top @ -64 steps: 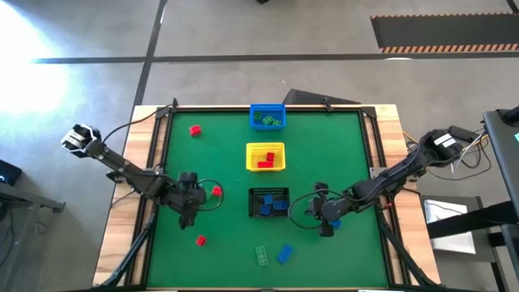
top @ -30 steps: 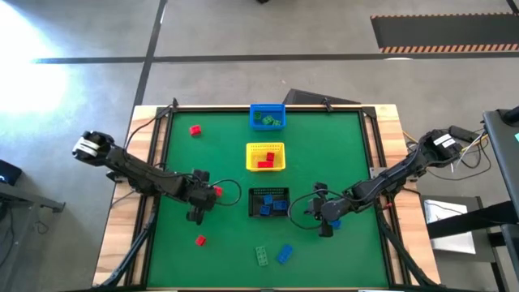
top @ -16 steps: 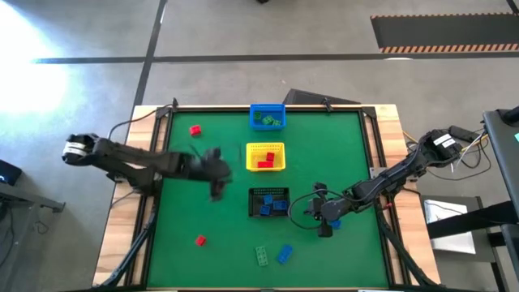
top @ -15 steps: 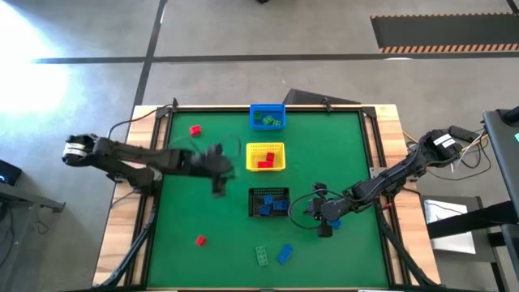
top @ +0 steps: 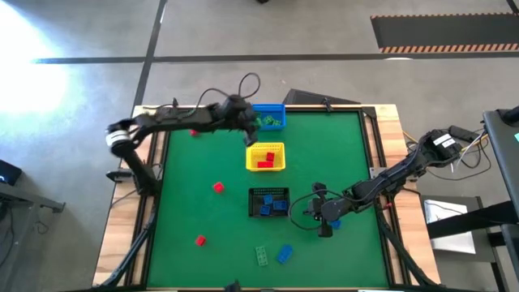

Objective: Sort & place blocks by color
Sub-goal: Put the green game piece into the blue bin

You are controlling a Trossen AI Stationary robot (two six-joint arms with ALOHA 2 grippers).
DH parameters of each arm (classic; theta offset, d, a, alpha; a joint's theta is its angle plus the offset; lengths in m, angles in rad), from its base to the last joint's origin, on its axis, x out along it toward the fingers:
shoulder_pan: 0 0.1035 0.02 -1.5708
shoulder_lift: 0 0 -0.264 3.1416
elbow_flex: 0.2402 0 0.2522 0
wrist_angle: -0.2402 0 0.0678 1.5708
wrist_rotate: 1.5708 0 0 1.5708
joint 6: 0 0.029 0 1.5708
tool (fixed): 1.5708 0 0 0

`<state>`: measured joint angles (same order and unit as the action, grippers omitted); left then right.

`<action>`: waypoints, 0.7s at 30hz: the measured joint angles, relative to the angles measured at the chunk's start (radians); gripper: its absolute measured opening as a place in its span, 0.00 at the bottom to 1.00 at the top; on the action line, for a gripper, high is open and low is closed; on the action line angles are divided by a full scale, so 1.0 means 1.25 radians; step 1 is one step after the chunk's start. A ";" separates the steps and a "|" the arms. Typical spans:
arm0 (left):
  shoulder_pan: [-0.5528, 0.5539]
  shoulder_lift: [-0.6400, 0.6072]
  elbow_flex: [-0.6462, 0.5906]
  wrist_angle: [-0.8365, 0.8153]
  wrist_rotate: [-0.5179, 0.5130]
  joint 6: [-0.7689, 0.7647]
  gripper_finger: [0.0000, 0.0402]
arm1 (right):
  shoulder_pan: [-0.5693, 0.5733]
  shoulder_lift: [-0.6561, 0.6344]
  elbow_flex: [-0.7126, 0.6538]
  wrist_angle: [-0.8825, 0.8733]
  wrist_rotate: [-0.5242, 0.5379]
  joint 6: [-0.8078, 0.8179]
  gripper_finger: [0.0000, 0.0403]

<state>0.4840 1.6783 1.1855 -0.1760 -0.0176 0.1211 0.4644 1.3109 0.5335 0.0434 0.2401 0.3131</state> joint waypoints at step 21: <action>0.071 0.189 0.175 -0.077 0.010 -0.008 0.30 | 0.000 0.000 -0.007 0.000 0.018 -0.014 0.02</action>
<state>0.5726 1.9141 1.4045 -0.2717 -0.0049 0.1112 0.4644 1.3109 0.5251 0.0432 0.2630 0.2951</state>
